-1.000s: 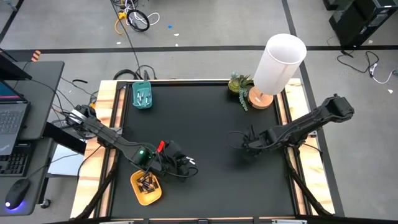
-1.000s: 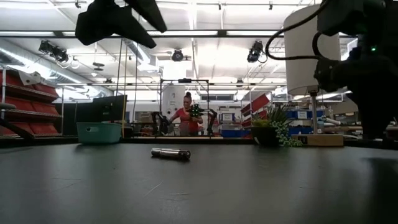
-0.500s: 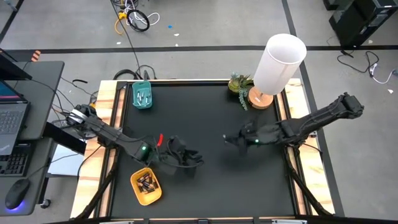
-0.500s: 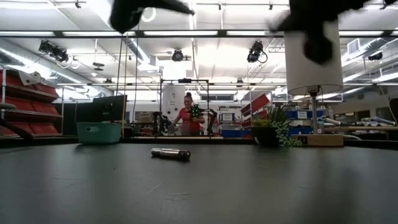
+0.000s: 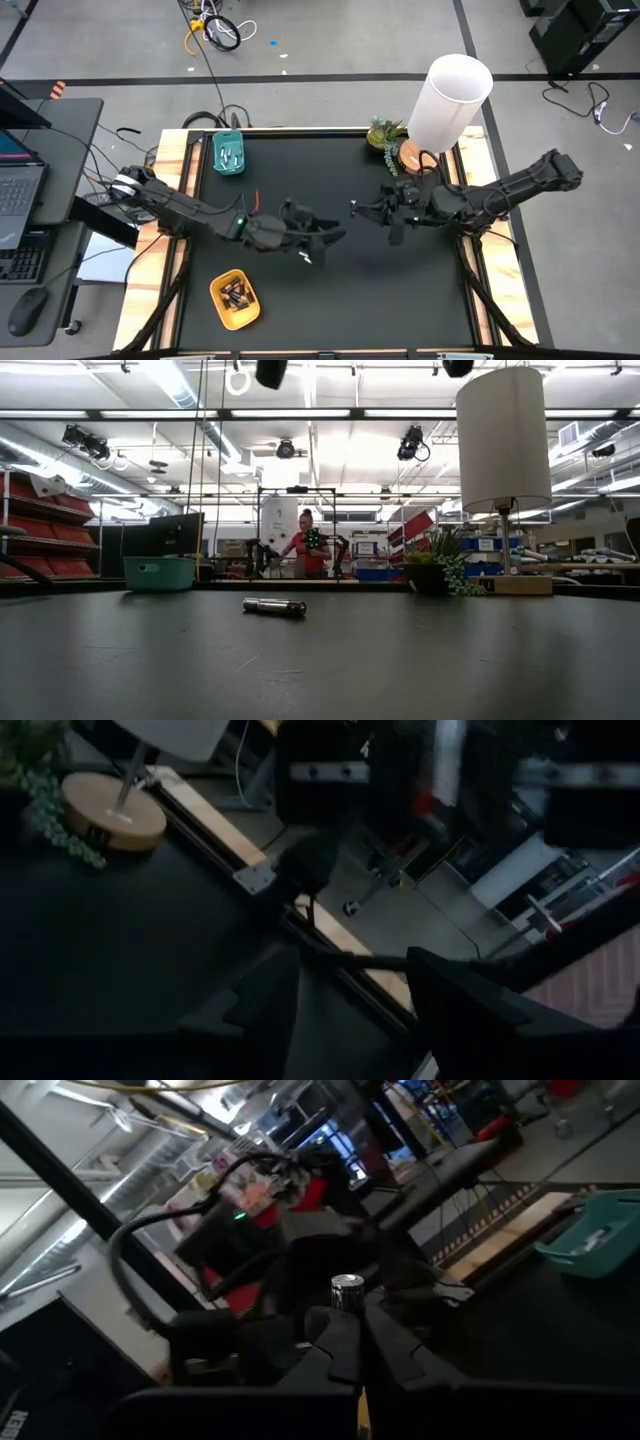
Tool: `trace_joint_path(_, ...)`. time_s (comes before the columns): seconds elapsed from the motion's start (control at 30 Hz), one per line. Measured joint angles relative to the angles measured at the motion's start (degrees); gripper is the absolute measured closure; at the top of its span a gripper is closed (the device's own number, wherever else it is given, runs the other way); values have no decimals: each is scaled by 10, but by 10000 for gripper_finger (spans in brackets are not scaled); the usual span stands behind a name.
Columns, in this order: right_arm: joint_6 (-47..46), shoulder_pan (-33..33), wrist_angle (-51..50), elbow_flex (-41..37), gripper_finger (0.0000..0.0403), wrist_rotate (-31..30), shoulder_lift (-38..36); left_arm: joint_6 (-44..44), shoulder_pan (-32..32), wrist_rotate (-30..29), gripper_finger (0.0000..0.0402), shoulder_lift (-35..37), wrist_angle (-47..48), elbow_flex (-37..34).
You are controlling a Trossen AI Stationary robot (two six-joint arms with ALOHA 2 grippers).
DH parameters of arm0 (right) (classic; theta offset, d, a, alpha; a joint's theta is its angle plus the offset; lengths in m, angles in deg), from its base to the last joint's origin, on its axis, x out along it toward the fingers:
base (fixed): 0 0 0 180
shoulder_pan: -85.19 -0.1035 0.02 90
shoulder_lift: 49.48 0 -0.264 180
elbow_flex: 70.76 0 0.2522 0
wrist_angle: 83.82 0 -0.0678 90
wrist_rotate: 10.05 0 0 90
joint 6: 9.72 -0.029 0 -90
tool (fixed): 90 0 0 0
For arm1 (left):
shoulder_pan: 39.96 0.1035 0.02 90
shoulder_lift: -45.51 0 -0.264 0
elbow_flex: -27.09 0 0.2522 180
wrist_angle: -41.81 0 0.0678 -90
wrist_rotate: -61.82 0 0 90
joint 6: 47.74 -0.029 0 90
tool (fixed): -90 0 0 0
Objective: Sort batteries
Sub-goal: Put the silver battery into the blue bin
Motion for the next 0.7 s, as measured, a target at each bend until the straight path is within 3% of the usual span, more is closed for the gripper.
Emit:
trace_joint_path(0.3,-3,2,-23,37,403,20,44,-63,30,37,188,0,-61,0)
trace_joint_path(0.53,-9,12,-46,38,403,37,42,-75,34,30,190,0,-64,0)
trace_joint_path(0.7,-15,13,-53,38,403,43,43,-88,44,17,228,0,-64,0)
